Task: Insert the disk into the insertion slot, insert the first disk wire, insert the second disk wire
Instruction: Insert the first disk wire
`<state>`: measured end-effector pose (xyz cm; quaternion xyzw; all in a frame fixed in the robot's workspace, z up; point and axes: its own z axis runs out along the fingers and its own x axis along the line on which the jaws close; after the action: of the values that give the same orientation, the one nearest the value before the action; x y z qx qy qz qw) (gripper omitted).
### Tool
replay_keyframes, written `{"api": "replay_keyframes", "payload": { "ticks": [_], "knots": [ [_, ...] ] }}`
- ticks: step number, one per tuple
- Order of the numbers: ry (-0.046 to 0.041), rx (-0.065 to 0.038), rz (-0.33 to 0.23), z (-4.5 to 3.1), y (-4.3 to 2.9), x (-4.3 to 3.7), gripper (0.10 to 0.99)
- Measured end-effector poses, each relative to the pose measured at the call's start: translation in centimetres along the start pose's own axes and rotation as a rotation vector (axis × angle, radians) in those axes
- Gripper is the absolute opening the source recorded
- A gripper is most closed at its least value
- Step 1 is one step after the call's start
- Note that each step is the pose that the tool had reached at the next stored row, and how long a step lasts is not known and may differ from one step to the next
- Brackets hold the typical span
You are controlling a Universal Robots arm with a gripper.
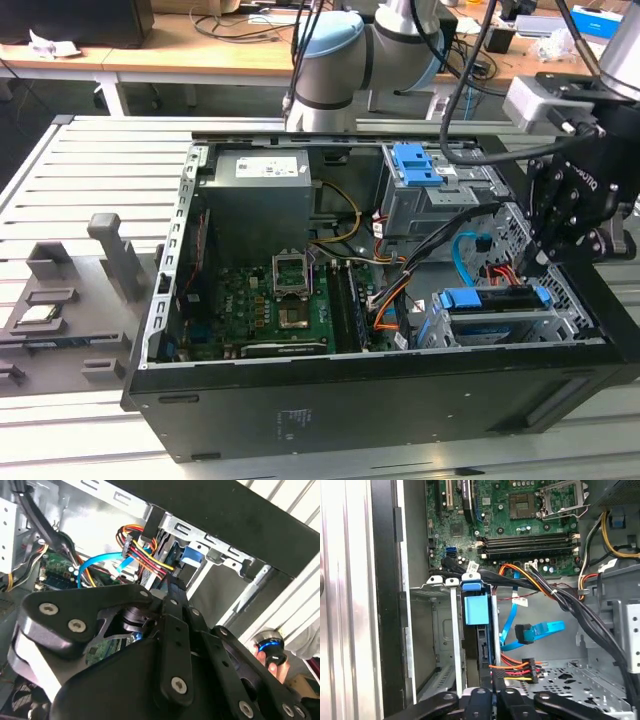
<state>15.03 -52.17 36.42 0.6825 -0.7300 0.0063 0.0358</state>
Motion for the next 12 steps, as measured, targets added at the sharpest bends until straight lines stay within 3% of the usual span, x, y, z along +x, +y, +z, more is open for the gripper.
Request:
{"api": "replay_keyframes", "payload": {
  "ticks": [1,5,9,12],
  "knots": [
    [-0.0001,0.0,0.0,-0.32,0.02,-0.03,0.106],
    [-0.0002,0.0,0.0,-1.9,0.08,-0.01,0.106],
    [-0.0001,0.0,0.0,-2.64,0.11,0.03,0.106],
    [-0.0003,0.0,0.0,-2.65,0.11,0.03,0.106]
  ]
}}
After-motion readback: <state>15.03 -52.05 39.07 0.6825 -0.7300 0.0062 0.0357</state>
